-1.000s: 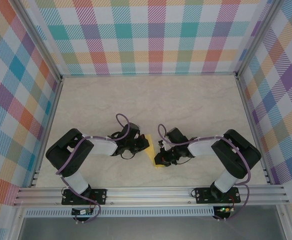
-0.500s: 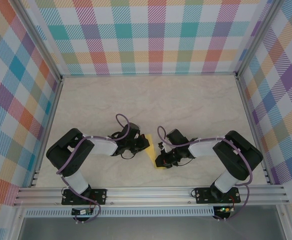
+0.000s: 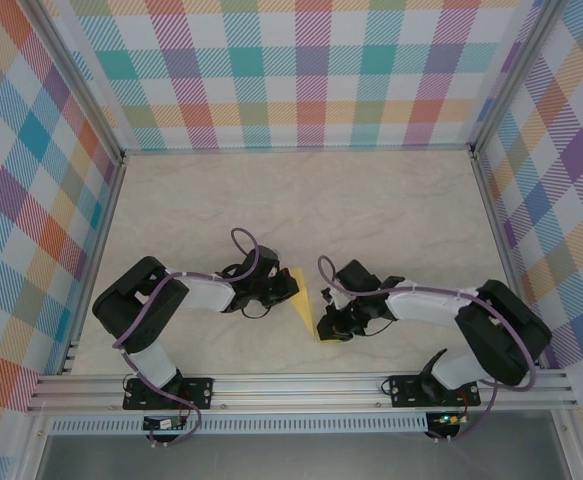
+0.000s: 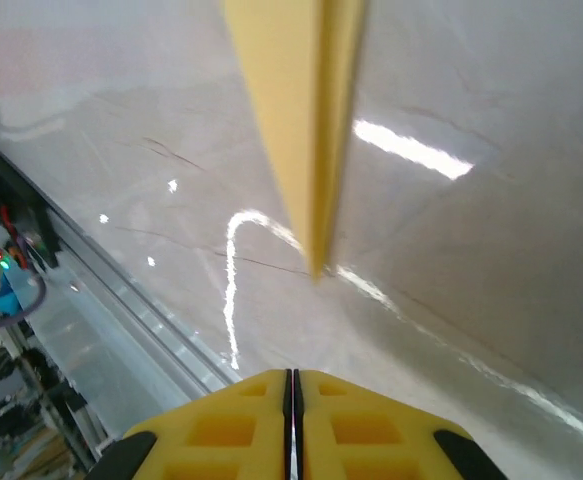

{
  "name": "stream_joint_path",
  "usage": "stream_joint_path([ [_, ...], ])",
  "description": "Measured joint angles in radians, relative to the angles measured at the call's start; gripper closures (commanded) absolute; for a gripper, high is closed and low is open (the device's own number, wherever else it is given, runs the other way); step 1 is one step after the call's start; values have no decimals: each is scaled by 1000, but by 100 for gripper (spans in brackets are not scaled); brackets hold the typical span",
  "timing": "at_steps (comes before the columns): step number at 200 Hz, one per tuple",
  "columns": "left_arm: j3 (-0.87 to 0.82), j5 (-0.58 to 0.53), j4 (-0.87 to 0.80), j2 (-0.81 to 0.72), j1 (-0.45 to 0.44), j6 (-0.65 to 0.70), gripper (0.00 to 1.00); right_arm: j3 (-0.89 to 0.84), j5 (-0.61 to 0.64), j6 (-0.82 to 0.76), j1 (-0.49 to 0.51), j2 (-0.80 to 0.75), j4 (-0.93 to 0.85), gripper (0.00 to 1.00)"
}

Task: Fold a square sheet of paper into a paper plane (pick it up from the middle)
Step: Fold the wing for the fifth time at the center of the table.

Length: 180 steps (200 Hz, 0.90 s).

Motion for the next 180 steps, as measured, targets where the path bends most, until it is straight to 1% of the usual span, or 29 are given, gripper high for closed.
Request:
stream_joint_path([
  [16, -2, 0, 3, 0, 0, 0, 100, 33, 34, 33, 0, -36, 20, 88],
  [30, -5, 0, 8, 0, 0, 0, 100, 61, 51, 54, 0, -25, 45, 89],
  [69, -6, 0, 12, 0, 0, 0, 100, 114, 44, 111, 0, 117, 138, 89],
  [114, -6, 0, 12, 0, 0, 0, 100, 85, 34, 122, 2, 233, 170, 89],
  [144, -6, -1, 12, 0, 0, -1, 100, 52, 24, 116, 7, 213, 206, 88],
  [180, -6, -5, 12, 0, 0, -3, 100, 10, 26, 85, 37, 143, 132, 87],
])
